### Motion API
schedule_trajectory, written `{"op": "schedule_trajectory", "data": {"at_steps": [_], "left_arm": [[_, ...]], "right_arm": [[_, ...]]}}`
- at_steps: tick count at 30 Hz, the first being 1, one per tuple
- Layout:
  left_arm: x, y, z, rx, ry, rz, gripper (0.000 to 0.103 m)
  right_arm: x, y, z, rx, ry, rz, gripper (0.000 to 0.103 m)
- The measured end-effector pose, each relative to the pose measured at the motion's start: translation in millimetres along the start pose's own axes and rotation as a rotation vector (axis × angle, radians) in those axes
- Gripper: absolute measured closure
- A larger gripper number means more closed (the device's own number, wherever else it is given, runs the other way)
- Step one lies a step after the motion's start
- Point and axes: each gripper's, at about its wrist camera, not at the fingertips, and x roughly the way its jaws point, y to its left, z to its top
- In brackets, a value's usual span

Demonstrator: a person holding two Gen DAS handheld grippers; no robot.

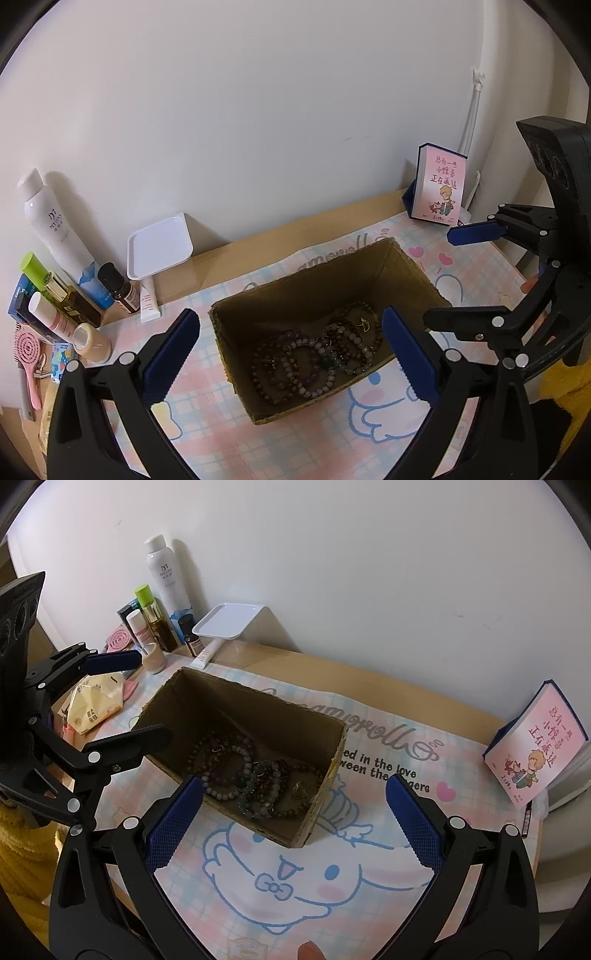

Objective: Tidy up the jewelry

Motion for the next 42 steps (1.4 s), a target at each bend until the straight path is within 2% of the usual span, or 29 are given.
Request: {"op": "schedule_trajectory", "data": {"at_steps": [42], "left_arm": [[-0.2, 9.8, -2.7, -0.001, 0.016, 0.029, 0.005]], "right_arm": [[1.3, -1.5, -0.8, -0.001, -0.003, -0.005, 0.008]]}}
